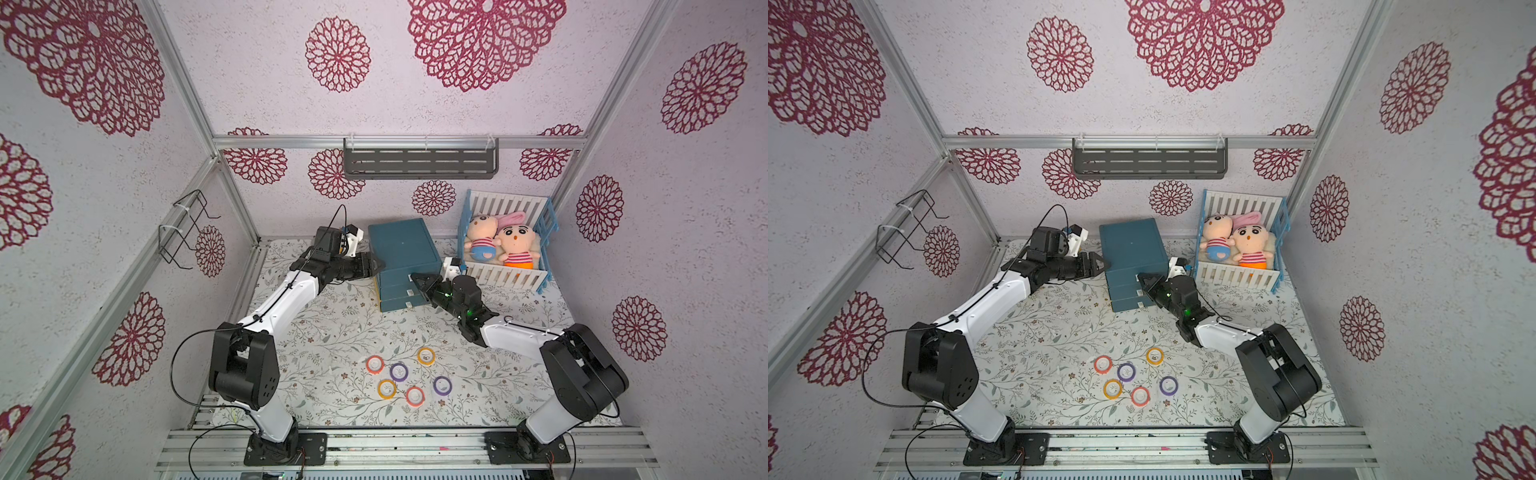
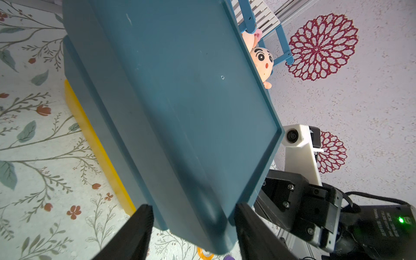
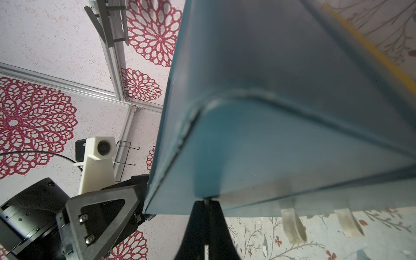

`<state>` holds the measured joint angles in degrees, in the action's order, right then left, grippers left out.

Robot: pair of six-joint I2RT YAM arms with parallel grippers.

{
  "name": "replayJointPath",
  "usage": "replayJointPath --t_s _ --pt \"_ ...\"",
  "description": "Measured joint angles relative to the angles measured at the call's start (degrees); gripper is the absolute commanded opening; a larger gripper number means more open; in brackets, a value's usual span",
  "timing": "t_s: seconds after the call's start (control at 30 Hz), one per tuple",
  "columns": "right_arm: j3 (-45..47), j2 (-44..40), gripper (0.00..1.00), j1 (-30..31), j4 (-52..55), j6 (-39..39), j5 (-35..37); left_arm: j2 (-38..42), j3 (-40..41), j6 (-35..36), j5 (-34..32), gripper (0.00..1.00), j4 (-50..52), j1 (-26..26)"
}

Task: Place the transparent tape into the drawer according to color
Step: Open the drawer in the storage box.

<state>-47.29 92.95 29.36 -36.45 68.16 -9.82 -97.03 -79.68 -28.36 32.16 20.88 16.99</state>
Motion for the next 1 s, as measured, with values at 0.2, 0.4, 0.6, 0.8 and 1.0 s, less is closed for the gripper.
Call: replayJointPath --t_s 0.2,0.4,0.6,0.8,1.0 --pt "1.66 -0.11 0.0 0.0 -2.45 0.02 -0.15 0.0 0.0 0.0 0.02 0.65 0.0 0.13" --pt "3.5 -2.38 0.0 0.0 -1.79 -0.07 -0.68 0.0 0.0 -0.02 0.13 0.64 0.0 0.48" --pt "5.97 -6.34 0.0 0.07 0.81 -0.11 -0.81 0.0 0.0 -0.02 0.13 0.64 0.02 0.52" --pt "9.11 -10.54 0.0 0.76 2.69 -0.17 -1.03 0.0 0.0 0.02 0.11 0.64 0.09 0.52" --pt "11.98 -15.19 0.0 1.95 5.18 -0.31 -0.79 0.0 0.0 0.09 0.07 0.63 0.46 0.52"
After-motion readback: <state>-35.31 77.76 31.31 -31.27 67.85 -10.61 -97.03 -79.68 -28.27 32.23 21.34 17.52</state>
